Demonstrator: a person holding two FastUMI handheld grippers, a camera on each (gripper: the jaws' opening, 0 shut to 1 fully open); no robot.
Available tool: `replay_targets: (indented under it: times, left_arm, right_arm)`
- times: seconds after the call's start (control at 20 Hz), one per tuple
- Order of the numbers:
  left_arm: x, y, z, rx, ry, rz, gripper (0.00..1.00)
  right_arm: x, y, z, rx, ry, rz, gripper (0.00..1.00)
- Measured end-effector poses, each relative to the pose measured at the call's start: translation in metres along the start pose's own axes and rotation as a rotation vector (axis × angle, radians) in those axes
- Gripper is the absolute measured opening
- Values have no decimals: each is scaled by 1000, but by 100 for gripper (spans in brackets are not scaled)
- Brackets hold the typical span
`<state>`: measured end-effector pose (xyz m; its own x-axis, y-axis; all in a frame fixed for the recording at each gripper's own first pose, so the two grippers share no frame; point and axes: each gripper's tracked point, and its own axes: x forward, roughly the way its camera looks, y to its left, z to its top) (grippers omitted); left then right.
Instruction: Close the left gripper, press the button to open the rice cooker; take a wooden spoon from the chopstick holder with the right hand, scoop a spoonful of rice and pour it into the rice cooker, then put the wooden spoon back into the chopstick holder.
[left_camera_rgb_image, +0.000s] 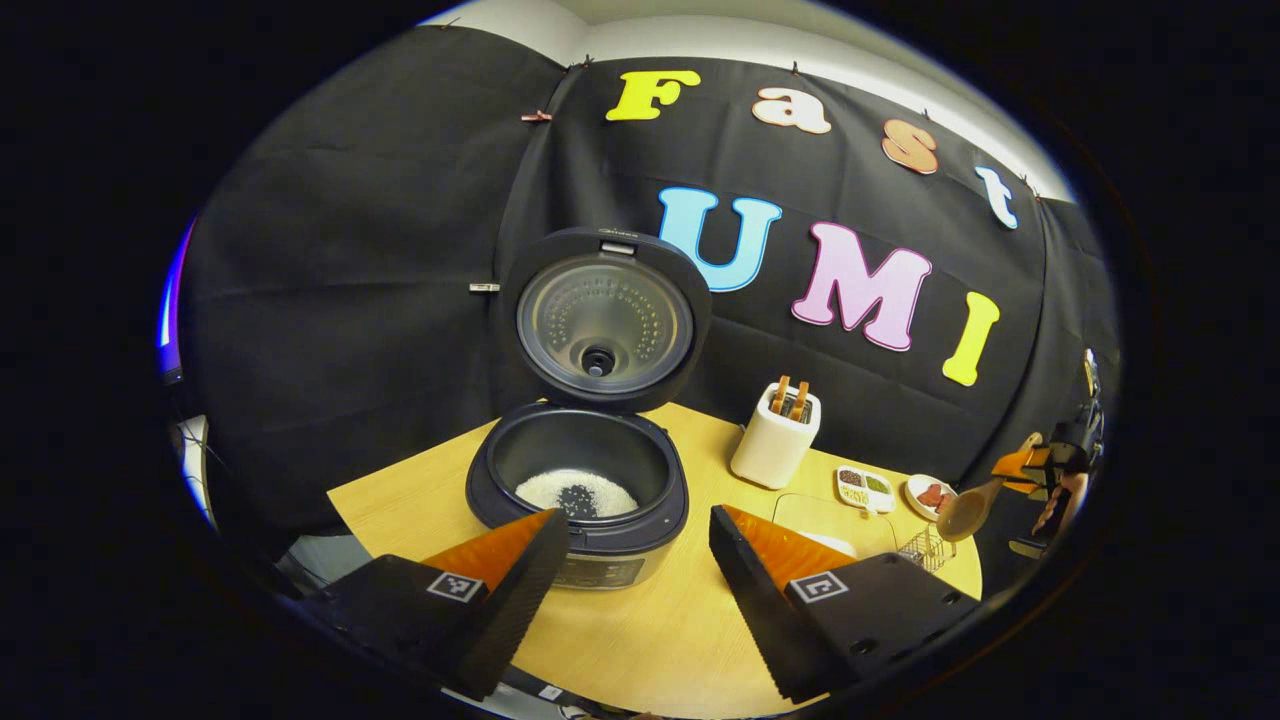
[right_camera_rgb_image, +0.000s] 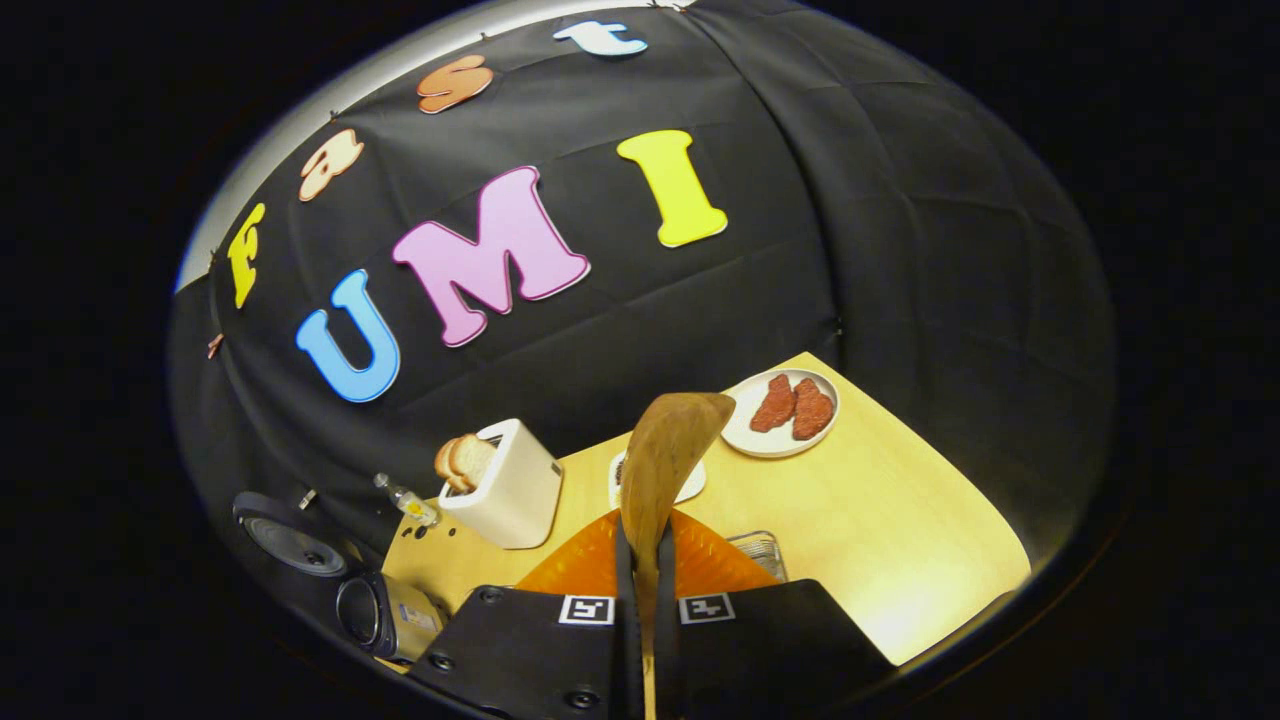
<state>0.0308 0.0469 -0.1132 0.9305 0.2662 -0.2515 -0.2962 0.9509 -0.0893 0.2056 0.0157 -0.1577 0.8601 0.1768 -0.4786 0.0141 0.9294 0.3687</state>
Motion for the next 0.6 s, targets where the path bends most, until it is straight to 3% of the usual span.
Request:
replay_targets:
  times: [0.15,0.45,0.6]
  left_arm:
    - [9,0,-7,-46,37,-63,96]
    - [24,1,-11,21,45,-130,96]
    - [33,9,-29,-2,101,-146,95]
  right_arm:
    - [0,33,-17,-28,15,38,9]
    - [27,73,-65,-132,27,61,9]
    - [45,81,-91,-227,15,58,9]
